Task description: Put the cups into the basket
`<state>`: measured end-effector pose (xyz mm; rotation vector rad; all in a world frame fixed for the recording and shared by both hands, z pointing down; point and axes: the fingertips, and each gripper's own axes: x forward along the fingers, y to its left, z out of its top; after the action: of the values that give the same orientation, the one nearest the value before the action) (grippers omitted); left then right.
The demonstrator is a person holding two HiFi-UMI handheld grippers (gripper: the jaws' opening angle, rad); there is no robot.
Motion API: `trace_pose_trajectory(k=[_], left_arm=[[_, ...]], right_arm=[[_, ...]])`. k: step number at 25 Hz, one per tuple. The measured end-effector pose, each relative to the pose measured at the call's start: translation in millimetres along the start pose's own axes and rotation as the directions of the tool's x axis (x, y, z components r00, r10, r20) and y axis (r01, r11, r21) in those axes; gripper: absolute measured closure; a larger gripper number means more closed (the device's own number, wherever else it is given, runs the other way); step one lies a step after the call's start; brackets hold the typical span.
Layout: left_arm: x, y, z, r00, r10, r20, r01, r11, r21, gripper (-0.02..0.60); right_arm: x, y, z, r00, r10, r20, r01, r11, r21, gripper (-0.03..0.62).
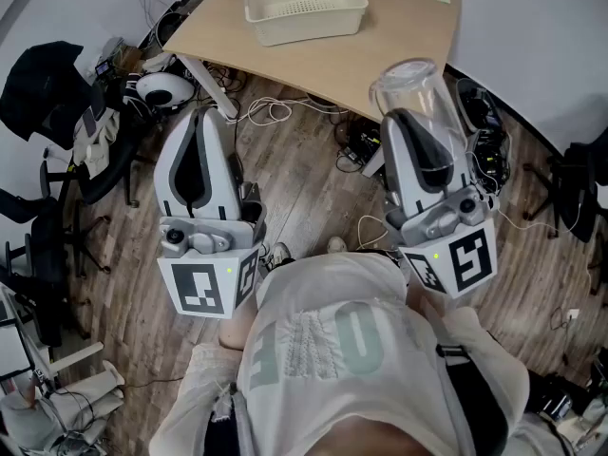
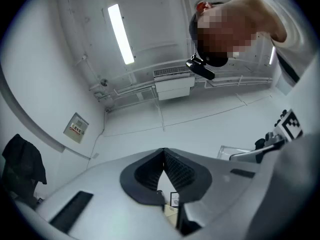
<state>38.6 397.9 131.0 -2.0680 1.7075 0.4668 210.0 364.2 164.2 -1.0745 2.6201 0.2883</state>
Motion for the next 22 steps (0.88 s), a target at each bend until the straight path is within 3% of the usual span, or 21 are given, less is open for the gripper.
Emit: trace_pose_trajectory(k=[4,8,14,16,19,22], left_arm=[[9,-8,-13,0.998,0.011,-0.063,-0.01,1.0,0.013,0.575],[16,-11,-32,0.991,0.053,-0.125,-0.044,0.996,0.079,0.576],[69,-29,-48,0.997,0.054,-0.063,-0.047,0.994,0.102,0.577],[81,-42,-58,0.996,0.038,-0.082,-0.028,0.993,0.112,0.576],[75,-56,-85,0.985,0.013,-0.174,0.002,0.996,0.087,0.577],[75,-52,-109,0.977,0.025,-0.211,-0.021,1.0,0.024,0.577]], right_arm=[[2,-12,-5,1.0,-0.003,-0.018,0.003,1.0,-0.002,0.569],[12,-17,-18,0.999,0.003,-0.041,-0.004,1.0,-0.015,0.569],[27,-19,-51,0.995,0.06,-0.079,-0.05,0.991,0.123,0.569],[29,-19,-61,0.992,0.085,-0.091,-0.073,0.989,0.129,0.57],[31,-23,-76,0.989,0.077,-0.124,-0.062,0.991,0.115,0.569],[39,-32,-90,0.989,0.047,-0.143,-0.029,0.992,0.121,0.569]])
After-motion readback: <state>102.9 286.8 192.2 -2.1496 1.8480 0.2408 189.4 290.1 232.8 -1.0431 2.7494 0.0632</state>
